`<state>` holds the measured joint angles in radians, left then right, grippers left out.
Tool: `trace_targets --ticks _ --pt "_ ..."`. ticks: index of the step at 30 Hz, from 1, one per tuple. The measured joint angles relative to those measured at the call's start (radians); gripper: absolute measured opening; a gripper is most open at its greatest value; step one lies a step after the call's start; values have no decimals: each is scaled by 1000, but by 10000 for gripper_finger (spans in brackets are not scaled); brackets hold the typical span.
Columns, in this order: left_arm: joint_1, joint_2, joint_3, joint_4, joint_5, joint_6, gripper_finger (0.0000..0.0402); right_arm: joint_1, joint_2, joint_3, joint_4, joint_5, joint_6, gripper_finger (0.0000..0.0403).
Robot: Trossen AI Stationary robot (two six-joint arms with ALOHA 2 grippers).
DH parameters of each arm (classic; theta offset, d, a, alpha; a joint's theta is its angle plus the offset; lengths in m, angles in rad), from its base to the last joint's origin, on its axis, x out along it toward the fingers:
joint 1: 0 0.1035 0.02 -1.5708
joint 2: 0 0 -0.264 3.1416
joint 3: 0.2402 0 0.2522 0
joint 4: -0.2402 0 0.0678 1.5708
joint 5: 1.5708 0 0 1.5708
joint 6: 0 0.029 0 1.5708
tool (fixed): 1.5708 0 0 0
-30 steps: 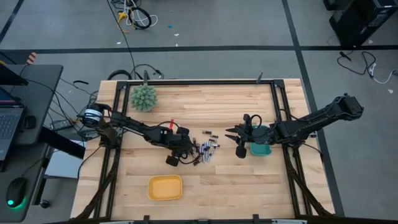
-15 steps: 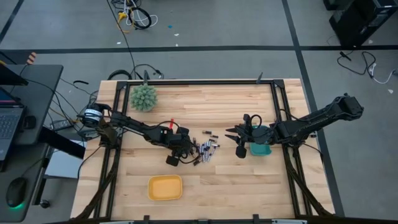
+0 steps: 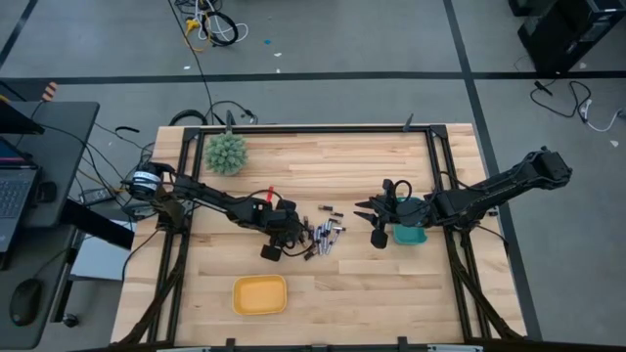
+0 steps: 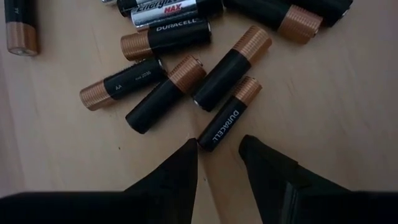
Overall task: Sort batteries
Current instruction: Put the black battery into the yellow bin
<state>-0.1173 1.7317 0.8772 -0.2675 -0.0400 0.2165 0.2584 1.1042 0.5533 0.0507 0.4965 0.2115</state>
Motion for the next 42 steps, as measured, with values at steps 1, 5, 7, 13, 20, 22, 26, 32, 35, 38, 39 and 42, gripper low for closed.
trace_targets --ticks 1,5,7,13,20,22,26,32,35,38,39,42 --pt "0 0 0 -1 1 -1 137 0 0 0 0 0 0 91" --pt "0 0 0 -3 5 -9 137 0 0 0 0 0 0 90" --pt "0 0 0 -4 6 -10 137 0 0 0 0 0 0 91" --pt "0 -1 0 -7 8 -12 137 0 0 0 0 0 0 90" --pt "-1 -27 -3 -44 5 -12 137 0 0 0 0 0 0 90" --pt "-1 -35 -4 -54 1 -10 137 0 0 0 0 0 0 90" --pt "0 -40 -5 -47 -1 25 137 0 0 0 1 1 0 91" --pt "0 -40 -5 -1 -10 96 137 -1 0 0 2 2 0 90" --pt "1 -40 -5 34 -11 130 137 -1 0 0 8 2 0 92" --pt "2 -40 -4 33 -11 163 137 -1 0 0 9 3 2 91" --pt "4 -40 -4 33 -10 166 137 -1 0 0 8 3 5 91" --pt "11 -40 -4 37 0 172 137 -1 0 0 8 4 6 90"
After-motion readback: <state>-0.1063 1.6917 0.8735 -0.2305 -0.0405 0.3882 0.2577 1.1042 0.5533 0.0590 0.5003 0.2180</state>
